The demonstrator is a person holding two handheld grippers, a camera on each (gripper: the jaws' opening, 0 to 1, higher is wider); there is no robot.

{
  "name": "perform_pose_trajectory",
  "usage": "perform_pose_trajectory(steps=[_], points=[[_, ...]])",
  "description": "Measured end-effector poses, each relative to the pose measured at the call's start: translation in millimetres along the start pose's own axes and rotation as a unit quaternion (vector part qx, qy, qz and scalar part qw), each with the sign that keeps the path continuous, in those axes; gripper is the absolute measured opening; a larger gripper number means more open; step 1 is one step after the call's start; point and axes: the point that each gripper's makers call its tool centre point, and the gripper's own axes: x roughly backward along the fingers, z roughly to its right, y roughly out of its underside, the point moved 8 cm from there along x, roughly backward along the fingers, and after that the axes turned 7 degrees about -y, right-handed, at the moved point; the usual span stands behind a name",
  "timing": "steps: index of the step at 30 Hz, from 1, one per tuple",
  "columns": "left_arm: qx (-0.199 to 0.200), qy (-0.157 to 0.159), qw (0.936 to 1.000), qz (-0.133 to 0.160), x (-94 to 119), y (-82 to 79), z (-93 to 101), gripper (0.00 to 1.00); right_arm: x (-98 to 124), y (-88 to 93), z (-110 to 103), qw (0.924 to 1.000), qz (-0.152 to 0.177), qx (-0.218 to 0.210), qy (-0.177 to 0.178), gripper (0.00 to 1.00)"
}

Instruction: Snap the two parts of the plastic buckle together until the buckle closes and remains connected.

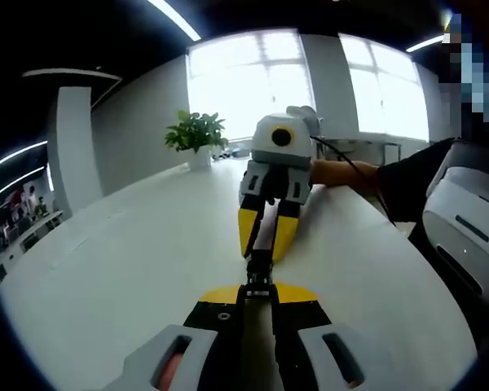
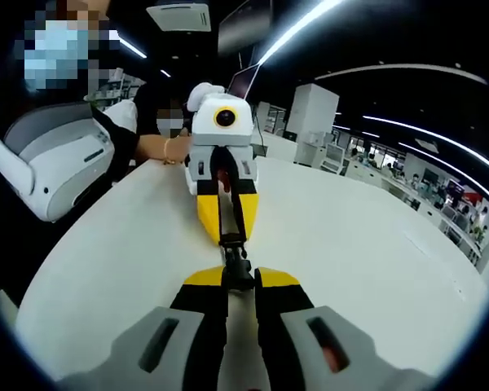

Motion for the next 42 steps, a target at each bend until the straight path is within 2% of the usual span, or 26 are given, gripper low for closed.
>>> perform_pose_trajectory(steps=[20,24,42], points=[[-0.001,0.005,1.0000,-0.001,-1.3,0.4,1.7,0.12,-3.2,-2.2,-3.2,1.0000,0.002,0.004,-0.007,0.13],[-0.013,0.000,0.9999,-0.003,-2.1,-1.8,4.9,0.12,-2.5,-2.3,-3.1,0.9999,0.000,0.008,-0.008,0.13],[-0.015,0.032,0.9994,0.003,-2.0,-1.4,12.1,0.12,-5.3,-5.0,-12.1,0.9989,0.009,0.023,-0.039,0.13]])
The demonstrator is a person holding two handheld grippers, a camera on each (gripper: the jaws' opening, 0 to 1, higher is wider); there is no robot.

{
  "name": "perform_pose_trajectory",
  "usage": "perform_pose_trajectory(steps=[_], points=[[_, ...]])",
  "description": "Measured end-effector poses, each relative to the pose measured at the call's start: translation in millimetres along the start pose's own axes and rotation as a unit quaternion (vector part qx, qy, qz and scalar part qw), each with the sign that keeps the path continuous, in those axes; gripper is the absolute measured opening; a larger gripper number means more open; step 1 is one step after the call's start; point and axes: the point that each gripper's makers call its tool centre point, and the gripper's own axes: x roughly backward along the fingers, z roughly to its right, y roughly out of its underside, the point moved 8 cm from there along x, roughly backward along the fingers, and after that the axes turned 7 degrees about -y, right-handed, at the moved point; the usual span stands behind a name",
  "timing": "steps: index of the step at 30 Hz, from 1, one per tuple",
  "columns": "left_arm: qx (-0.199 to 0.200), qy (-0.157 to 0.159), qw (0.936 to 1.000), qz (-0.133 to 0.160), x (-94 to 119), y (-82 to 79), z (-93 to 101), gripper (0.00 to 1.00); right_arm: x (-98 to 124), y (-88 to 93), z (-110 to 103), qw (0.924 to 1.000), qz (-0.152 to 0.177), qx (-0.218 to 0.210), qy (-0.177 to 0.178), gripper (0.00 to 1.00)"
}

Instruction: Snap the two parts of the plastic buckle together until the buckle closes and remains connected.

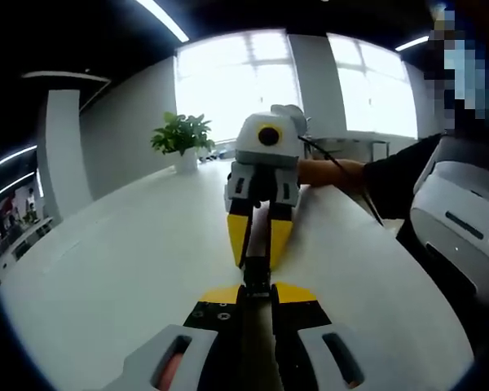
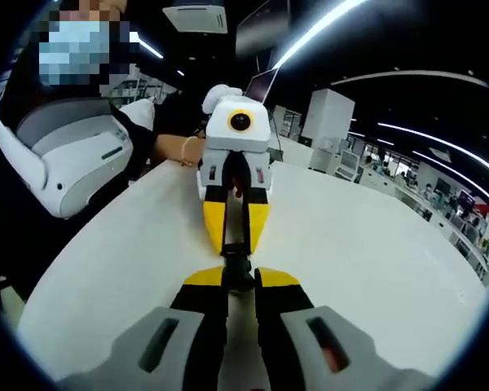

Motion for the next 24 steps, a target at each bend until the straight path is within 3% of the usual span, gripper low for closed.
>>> perform_pose_trajectory(steps=[7,19,24], points=[[0.002,0.003,1.0000,0.001,-0.9,0.6,0.6,0.12,-0.2,-0.3,-0.3,1.0000,0.000,0.000,-0.002,0.13],[0.011,-0.020,0.9997,-0.002,-1.6,1.5,-4.5,0.17,3.6,6.3,2.9,0.9997,-0.004,-0.018,0.016,0.15],[0.029,-0.021,0.9994,-0.005,-0.6,2.2,-6.4,0.17,5.1,10.1,4.8,0.9987,0.009,-0.047,0.015,0.15]])
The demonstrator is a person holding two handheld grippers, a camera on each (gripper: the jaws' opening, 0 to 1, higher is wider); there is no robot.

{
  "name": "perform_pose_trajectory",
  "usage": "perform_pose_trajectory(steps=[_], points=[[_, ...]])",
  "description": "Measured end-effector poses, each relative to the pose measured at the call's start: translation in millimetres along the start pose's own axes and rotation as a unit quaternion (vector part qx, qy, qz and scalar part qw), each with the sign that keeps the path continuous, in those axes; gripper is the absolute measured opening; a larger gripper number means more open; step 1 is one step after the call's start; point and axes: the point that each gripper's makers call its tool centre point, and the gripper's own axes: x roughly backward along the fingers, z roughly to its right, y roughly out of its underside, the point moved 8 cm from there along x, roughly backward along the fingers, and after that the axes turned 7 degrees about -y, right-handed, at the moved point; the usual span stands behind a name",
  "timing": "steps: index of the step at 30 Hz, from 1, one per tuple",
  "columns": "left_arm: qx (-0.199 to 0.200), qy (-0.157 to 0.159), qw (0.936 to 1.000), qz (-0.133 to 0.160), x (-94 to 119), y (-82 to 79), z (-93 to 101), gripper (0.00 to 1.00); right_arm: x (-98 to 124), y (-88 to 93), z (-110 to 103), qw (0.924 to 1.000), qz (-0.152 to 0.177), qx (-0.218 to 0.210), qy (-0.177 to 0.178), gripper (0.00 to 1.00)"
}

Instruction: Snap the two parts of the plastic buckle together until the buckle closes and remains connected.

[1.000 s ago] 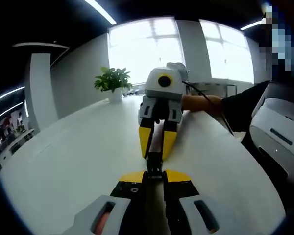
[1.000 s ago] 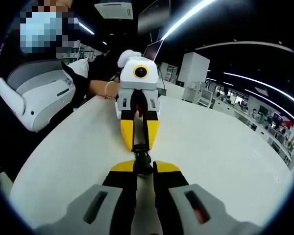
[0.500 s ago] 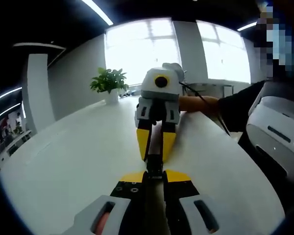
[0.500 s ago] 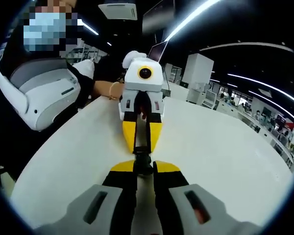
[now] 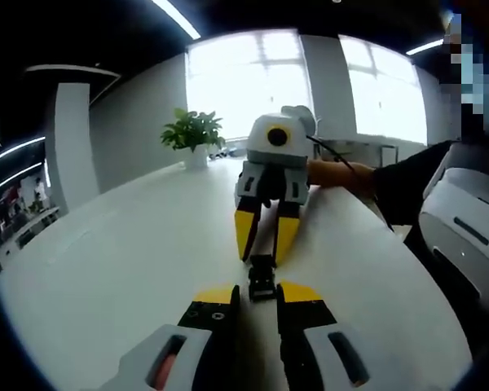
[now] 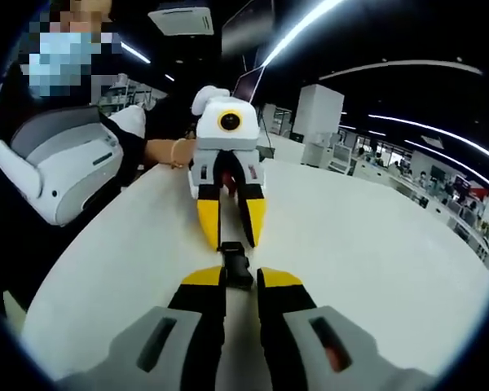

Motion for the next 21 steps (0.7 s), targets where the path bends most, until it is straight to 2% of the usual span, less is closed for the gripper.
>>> perform_pose_trajectory(steps=[11,21], points=[[0.015,0.003,0.9999,-0.005,0.9,-0.3,1.3,0.15,2.6,-0.9,0.6,0.9997,-0.004,-0.025,0.004,0.14],[0.020,0.004,0.9998,-0.007,0.1,0.3,3.3,0.12,2.7,-3.3,-0.7,0.9998,-0.012,-0.013,0.002,0.13]])
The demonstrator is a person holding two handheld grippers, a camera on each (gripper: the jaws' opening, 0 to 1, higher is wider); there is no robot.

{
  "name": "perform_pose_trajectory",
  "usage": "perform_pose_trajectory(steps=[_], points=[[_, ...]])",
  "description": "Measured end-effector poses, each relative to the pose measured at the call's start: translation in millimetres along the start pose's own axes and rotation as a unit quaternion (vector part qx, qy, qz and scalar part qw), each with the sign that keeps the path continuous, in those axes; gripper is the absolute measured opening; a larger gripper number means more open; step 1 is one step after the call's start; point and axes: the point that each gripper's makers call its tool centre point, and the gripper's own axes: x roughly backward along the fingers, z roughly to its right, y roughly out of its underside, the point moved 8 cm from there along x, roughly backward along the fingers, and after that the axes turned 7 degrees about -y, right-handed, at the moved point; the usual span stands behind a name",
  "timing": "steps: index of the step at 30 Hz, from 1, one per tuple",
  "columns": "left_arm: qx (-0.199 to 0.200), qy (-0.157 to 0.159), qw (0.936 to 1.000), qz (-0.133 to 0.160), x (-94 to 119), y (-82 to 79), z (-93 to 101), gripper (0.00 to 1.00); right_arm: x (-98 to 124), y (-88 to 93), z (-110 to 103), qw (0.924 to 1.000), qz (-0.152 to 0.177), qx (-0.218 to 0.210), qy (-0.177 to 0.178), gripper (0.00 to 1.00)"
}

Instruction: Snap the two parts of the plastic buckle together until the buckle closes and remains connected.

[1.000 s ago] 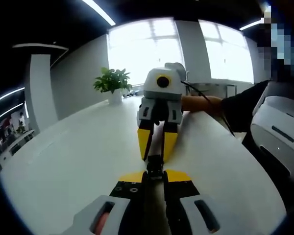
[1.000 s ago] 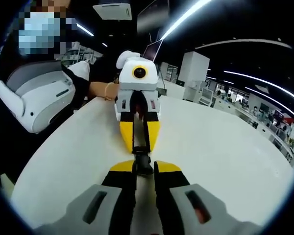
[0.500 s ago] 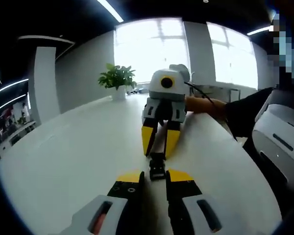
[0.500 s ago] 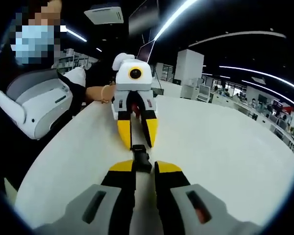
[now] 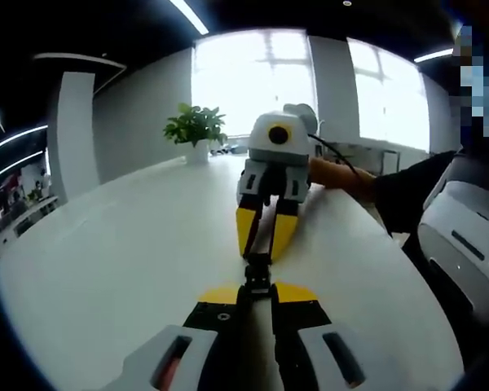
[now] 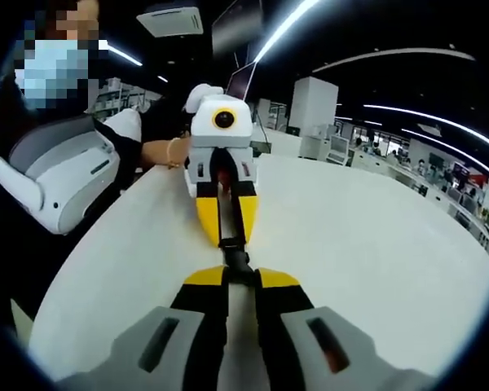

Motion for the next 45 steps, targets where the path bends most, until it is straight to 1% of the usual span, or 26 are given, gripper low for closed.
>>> perform_pose_trajectory(steps=[6,12,30,37,45], points=[[-0.005,0.001,1.0000,0.005,-0.2,0.9,-0.3,0.12,0.0,0.2,0.3,1.0000,0.004,0.006,0.001,0.13],[-0.001,0.009,0.9999,0.014,-1.2,2.5,-1.0,0.12,-0.2,1.2,1.6,0.9999,0.010,0.008,-0.001,0.12],[-0.012,0.012,0.9997,0.015,-1.5,2.5,0.5,0.10,-1.7,2.4,3.2,0.9994,0.018,0.025,-0.013,0.11],[-0.017,0.011,0.9997,0.015,-1.1,2.0,0.7,0.10,-3.1,0.8,1.4,0.9992,0.014,0.035,-0.010,0.11],[-0.014,0.018,0.9996,0.016,-0.5,1.4,0.3,0.09,-5.8,-1.2,-0.1,0.9988,0.018,0.041,-0.020,0.11]])
